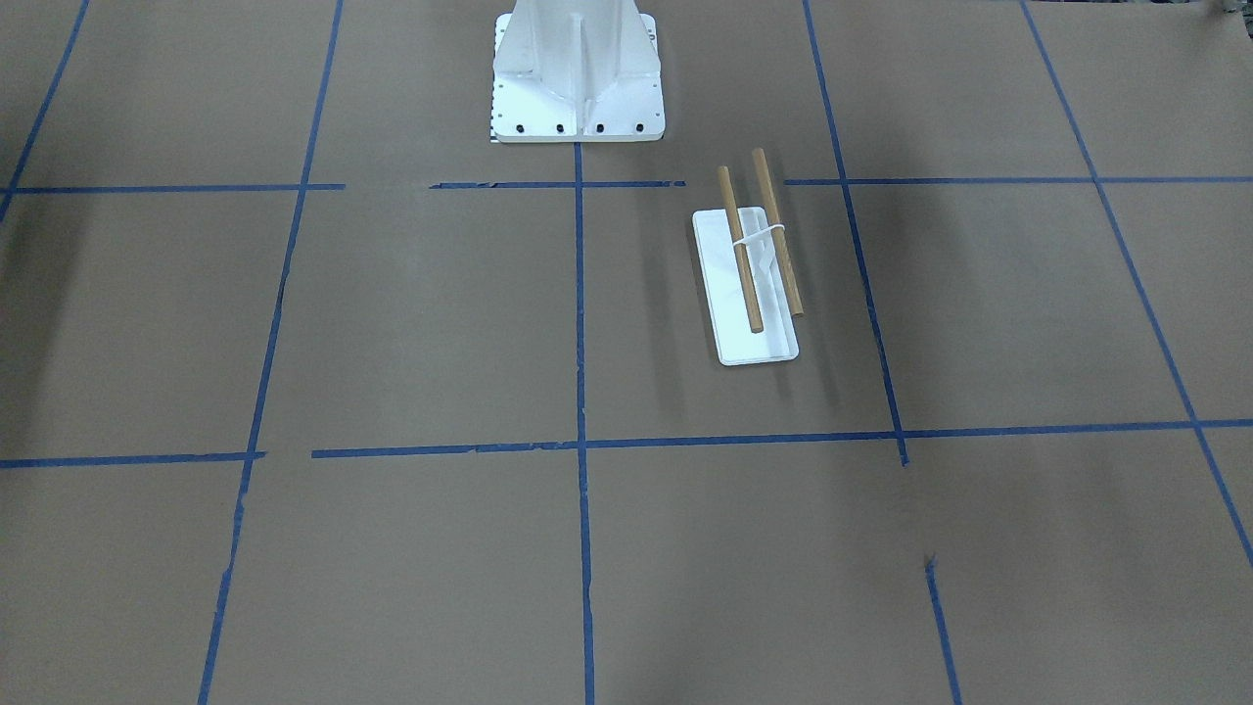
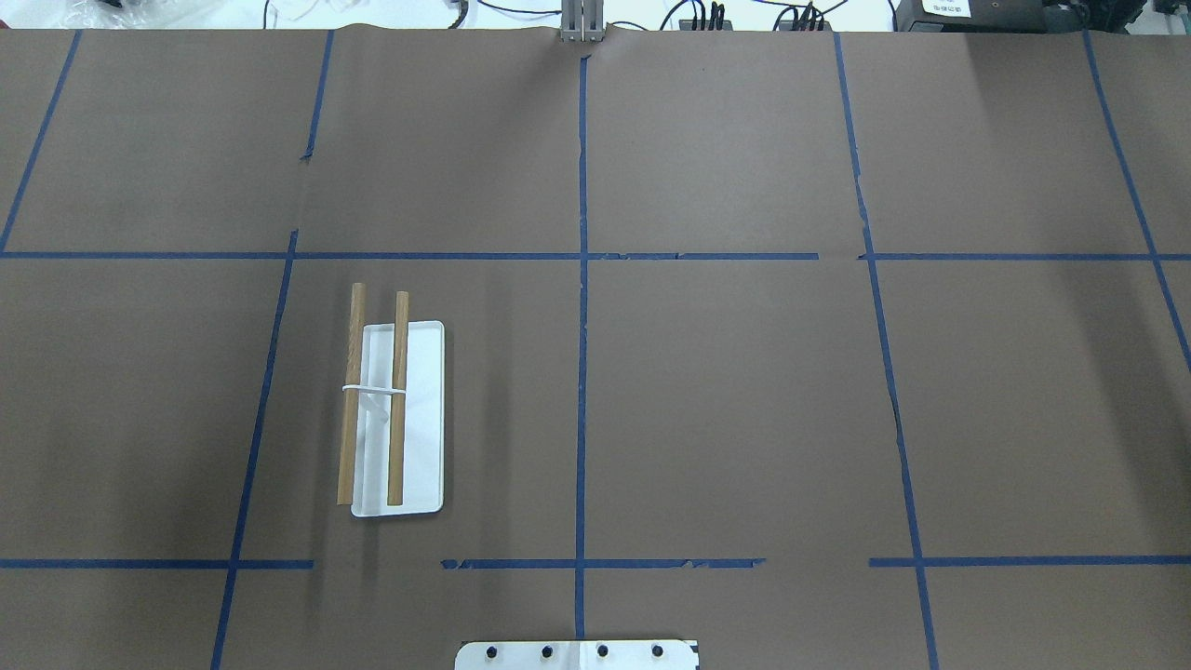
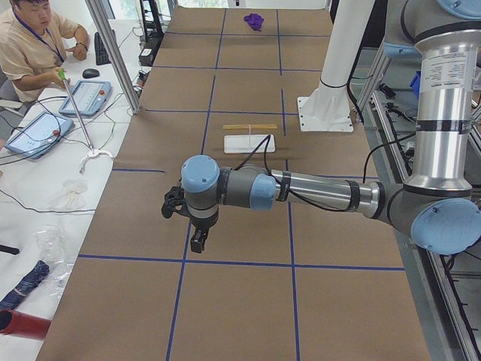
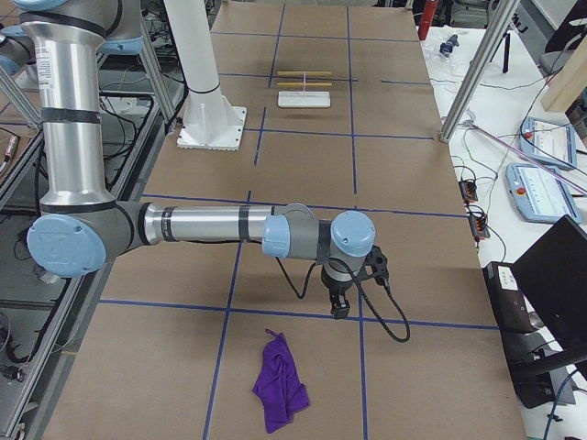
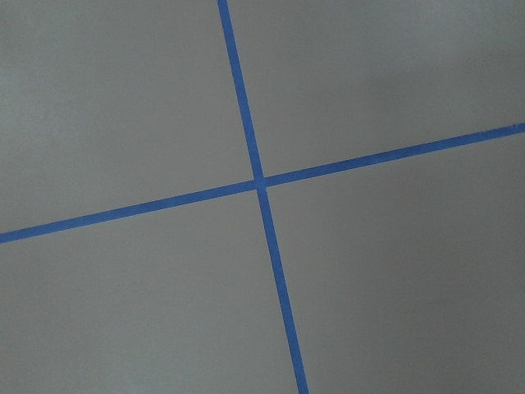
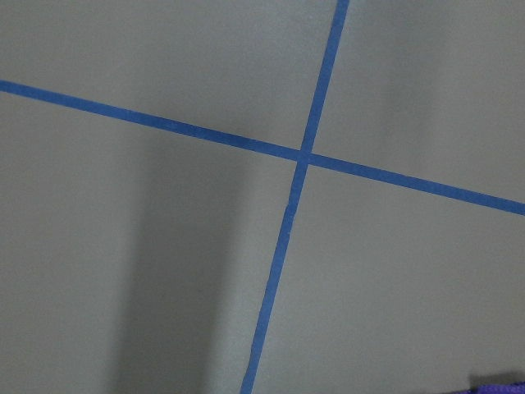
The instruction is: Hang towel on rack
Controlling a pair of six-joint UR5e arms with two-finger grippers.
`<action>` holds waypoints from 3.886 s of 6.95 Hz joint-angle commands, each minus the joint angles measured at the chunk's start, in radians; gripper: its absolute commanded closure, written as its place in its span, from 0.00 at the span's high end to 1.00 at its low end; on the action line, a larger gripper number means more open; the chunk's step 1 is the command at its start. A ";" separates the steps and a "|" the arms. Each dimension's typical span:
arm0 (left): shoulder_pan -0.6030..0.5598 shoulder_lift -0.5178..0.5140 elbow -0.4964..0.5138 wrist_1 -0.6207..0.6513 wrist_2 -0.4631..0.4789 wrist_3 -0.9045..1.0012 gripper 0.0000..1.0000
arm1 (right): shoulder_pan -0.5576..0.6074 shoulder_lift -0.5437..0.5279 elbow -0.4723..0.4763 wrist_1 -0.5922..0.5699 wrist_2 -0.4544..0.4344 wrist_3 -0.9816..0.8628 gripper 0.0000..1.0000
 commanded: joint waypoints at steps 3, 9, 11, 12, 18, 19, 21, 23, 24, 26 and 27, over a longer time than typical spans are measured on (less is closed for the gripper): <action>0.008 0.002 -0.019 -0.003 0.006 0.000 1.00 | -0.002 -0.004 -0.003 0.007 0.005 0.001 1.00; 0.026 -0.010 0.007 -0.064 -0.069 -0.004 1.00 | -0.007 -0.109 0.000 0.188 0.074 0.008 1.00; 0.026 -0.009 0.004 -0.066 -0.069 -0.003 1.00 | -0.011 -0.163 -0.050 0.261 0.032 -0.004 1.00; 0.026 -0.009 0.003 -0.067 -0.069 -0.001 1.00 | -0.057 -0.162 -0.071 0.261 -0.010 0.002 1.00; 0.024 -0.003 0.000 -0.069 -0.089 0.000 1.00 | -0.103 -0.141 -0.249 0.260 -0.053 0.008 0.73; 0.024 -0.003 -0.006 -0.069 -0.089 0.000 1.00 | -0.116 -0.138 -0.267 0.260 -0.052 0.008 0.74; 0.023 -0.003 -0.008 -0.069 -0.089 0.000 1.00 | -0.131 -0.134 -0.279 0.260 -0.045 0.008 0.74; 0.023 -0.003 -0.010 -0.069 -0.089 0.002 1.00 | -0.139 -0.134 -0.299 0.293 -0.044 0.010 0.65; 0.023 -0.003 -0.010 -0.069 -0.089 0.002 1.00 | -0.140 -0.134 -0.308 0.295 -0.044 0.008 0.46; 0.023 -0.003 -0.010 -0.069 -0.091 0.002 1.00 | -0.140 -0.134 -0.318 0.295 -0.044 0.008 0.07; 0.023 -0.003 -0.010 -0.069 -0.089 0.000 1.00 | -0.139 -0.134 -0.316 0.297 -0.041 0.008 0.00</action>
